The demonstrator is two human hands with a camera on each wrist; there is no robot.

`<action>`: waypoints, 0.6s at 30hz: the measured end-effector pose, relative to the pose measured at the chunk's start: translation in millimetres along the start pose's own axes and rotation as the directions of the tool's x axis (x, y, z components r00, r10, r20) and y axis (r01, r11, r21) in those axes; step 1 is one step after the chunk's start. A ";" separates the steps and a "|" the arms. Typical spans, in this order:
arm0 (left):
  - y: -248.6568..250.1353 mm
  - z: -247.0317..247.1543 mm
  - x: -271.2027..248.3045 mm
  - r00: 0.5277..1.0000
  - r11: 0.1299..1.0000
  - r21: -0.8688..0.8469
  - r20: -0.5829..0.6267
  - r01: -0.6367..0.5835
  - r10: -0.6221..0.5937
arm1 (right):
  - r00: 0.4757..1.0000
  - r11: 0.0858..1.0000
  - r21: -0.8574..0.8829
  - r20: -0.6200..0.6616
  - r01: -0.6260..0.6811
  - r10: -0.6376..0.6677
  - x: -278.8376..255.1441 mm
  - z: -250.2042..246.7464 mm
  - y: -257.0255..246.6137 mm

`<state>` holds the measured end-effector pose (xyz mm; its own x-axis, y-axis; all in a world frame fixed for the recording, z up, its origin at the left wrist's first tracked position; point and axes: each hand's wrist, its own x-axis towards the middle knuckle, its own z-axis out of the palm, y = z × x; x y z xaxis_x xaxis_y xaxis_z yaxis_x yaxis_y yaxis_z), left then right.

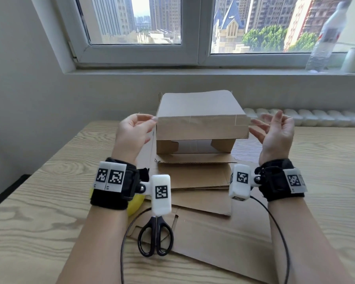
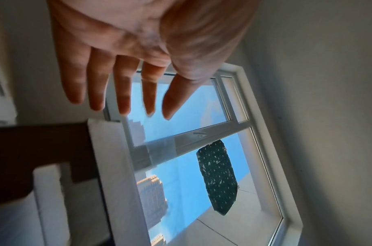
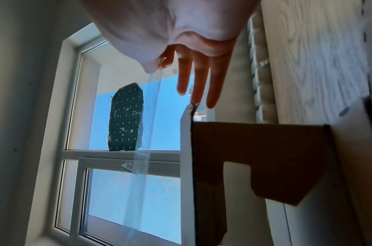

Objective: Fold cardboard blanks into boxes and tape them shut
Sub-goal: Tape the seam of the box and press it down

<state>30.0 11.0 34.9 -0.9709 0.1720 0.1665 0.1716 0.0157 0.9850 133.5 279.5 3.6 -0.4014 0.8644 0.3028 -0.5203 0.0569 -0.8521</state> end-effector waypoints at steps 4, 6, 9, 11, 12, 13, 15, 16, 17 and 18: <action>-8.2 9.1 -1.2 0.995 0.996 0.006 0.050 -0.090 0.090 | 0.996 0.998 0.020 0.058 -0.063 0.062 -4.4 5.7 1.8; -7.9 11.7 -0.1 0.991 0.997 0.009 0.107 -0.077 0.076 | 0.993 0.996 0.024 0.082 -0.088 0.085 -3.1 5.9 3.7; -7.0 18.2 -0.4 0.985 0.997 0.055 0.164 -0.061 0.051 | 0.988 0.996 -0.015 0.126 -0.093 0.094 -0.3 5.7 11.5; -9.2 22.3 0.3 0.986 0.990 0.102 0.140 -0.099 0.085 | 0.985 0.995 -0.020 0.144 -0.094 0.096 -0.7 6.7 16.2; -11.0 23.9 1.7 0.988 0.983 0.143 0.119 -0.114 0.097 | 0.985 0.995 -0.016 0.147 -0.094 0.095 -1.1 7.4 18.0; -11.9 24.7 2.4 0.990 0.977 0.186 0.108 -0.107 0.088 | 0.985 0.996 -0.013 0.145 -0.088 0.089 -1.4 8.5 19.4; -15.9 24.2 6.7 0.992 0.974 0.208 0.108 -0.092 0.071 | 0.988 0.997 -0.025 0.140 -0.068 0.071 -3.6 10.8 19.2; -16.9 23.4 8.4 0.991 0.977 0.193 0.113 -0.087 0.066 | 0.989 0.998 -0.039 0.137 -0.058 0.062 -4.8 11.5 18.3; -17.2 22.4 9.4 0.991 0.980 0.177 0.118 -0.088 0.068 | 0.989 0.997 -0.062 0.134 -0.048 0.056 -6.0 11.9 17.1; -18.4 21.5 10.8 0.990 0.980 0.172 0.117 -0.101 0.082 | 0.990 0.996 -0.080 0.135 -0.035 0.046 -7.2 12.3 15.6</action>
<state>19.9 33.8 17.7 -0.9274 0.2869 0.2402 0.2954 0.1676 0.9405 119.0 268.0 -6.7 -0.5230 0.7906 0.3184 -0.4440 0.0662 -0.8936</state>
